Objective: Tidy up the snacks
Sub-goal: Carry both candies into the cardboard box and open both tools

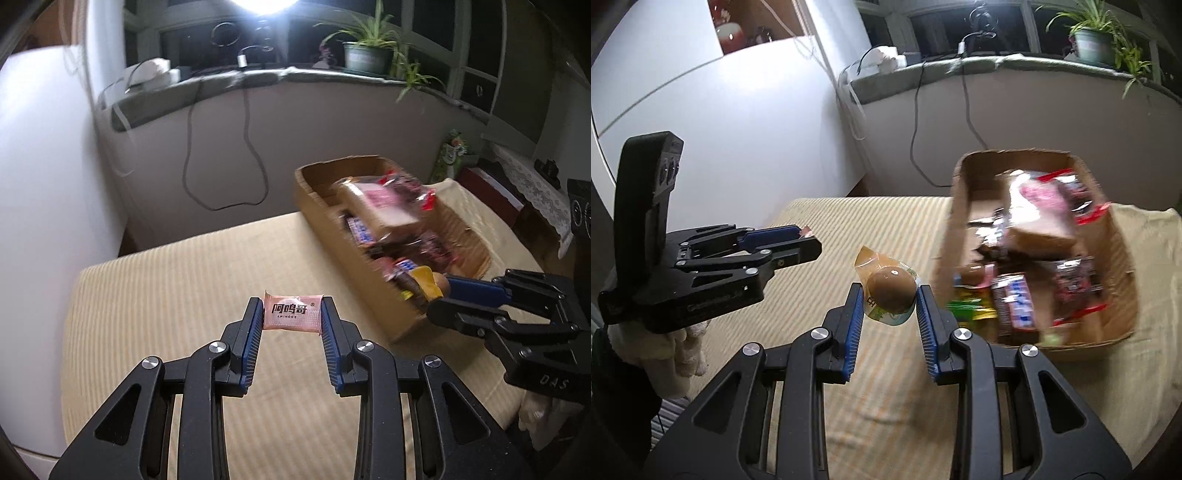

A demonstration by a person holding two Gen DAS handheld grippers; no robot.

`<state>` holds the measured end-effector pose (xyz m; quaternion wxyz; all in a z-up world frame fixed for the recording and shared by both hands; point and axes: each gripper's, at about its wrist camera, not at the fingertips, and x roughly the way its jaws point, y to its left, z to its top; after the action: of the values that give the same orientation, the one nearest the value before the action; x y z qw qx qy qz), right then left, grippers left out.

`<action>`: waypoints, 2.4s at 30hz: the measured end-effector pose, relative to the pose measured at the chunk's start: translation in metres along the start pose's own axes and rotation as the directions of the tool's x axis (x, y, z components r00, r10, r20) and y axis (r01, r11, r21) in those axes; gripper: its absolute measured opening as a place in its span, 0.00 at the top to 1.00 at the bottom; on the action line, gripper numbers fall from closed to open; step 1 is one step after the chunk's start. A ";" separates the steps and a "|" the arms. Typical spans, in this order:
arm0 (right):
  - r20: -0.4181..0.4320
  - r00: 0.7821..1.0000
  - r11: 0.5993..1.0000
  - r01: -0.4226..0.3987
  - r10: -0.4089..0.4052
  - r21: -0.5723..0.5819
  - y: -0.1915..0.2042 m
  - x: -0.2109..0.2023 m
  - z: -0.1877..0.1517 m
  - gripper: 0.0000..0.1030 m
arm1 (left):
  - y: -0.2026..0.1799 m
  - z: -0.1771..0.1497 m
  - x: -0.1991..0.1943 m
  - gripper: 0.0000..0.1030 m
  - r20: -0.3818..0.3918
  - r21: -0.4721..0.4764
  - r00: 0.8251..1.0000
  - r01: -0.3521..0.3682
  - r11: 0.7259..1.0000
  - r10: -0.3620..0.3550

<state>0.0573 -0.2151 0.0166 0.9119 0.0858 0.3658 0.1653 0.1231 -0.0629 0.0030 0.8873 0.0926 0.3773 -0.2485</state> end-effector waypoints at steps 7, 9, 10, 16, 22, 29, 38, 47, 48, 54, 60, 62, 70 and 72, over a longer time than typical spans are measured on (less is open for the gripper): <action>0.039 0.999 0.999 0.036 -0.037 0.025 -0.050 -0.031 0.003 0.71 | -0.049 0.022 0.009 0.71 0.013 0.038 0.999 0.040 0.998 -0.040; 0.040 0.998 0.998 0.048 -0.050 0.028 -0.064 -0.037 0.003 0.71 | -0.060 0.026 0.013 0.71 0.016 0.036 0.998 0.055 0.998 -0.055; 0.039 0.998 0.998 0.054 -0.055 0.033 -0.072 -0.039 0.003 0.71 | -0.064 0.028 0.015 0.71 0.017 0.032 0.998 0.063 0.998 -0.063; 0.040 0.995 0.995 0.090 -0.091 0.038 -0.102 -0.044 0.005 0.71 | -0.085 0.036 0.027 0.71 0.023 0.024 0.995 0.102 0.995 -0.102; 0.043 0.995 0.995 0.093 -0.094 0.031 -0.111 -0.042 0.012 0.71 | -0.098 0.041 0.034 0.71 0.025 0.025 0.993 0.112 0.993 -0.113; 0.025 0.995 0.995 0.095 -0.096 0.021 -0.113 -0.032 0.017 0.71 | -0.100 0.041 0.039 0.71 0.017 0.015 0.993 0.114 0.993 -0.115; 0.007 0.995 0.994 0.103 -0.103 0.036 -0.117 -0.029 0.016 0.67 | -0.105 0.041 0.041 0.70 0.013 0.020 0.993 0.117 0.993 -0.117; 0.007 0.994 0.994 0.105 -0.105 0.032 -0.115 -0.029 0.015 0.64 | -0.105 0.042 0.038 0.69 0.020 0.018 0.994 0.108 0.994 -0.108; 0.007 0.995 0.994 0.104 -0.104 0.031 -0.115 -0.029 0.015 0.63 | -0.105 0.042 0.038 0.68 0.021 0.019 0.994 0.106 0.994 -0.106; 0.013 0.993 0.993 0.115 -0.115 0.032 -0.115 -0.032 0.016 0.56 | -0.105 0.043 0.036 0.64 0.027 0.021 0.994 0.106 0.994 -0.107; 0.031 0.991 0.991 0.131 -0.132 0.030 -0.112 -0.038 0.017 0.40 | -0.104 0.043 0.034 0.57 0.035 0.015 0.994 0.103 0.995 -0.103; 0.036 0.989 0.989 0.143 -0.144 0.030 -0.112 -0.040 0.017 0.36 | -0.104 0.043 0.032 0.56 0.038 0.015 0.994 0.102 0.995 -0.103; 0.047 0.985 0.986 0.165 -0.166 0.026 -0.108 -0.048 0.015 0.35 | -0.103 0.042 0.021 0.51 0.064 0.007 0.993 0.099 0.995 -0.099; 0.049 0.984 0.985 0.169 -0.170 0.021 -0.105 -0.050 0.013 0.34 | -0.102 0.041 0.018 0.49 0.069 0.005 0.993 0.099 0.995 -0.099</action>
<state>0.0575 -0.3316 0.0293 0.9308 0.0660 0.3499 0.0820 0.1073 -0.1721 0.0214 0.8863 0.0661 0.3504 -0.2954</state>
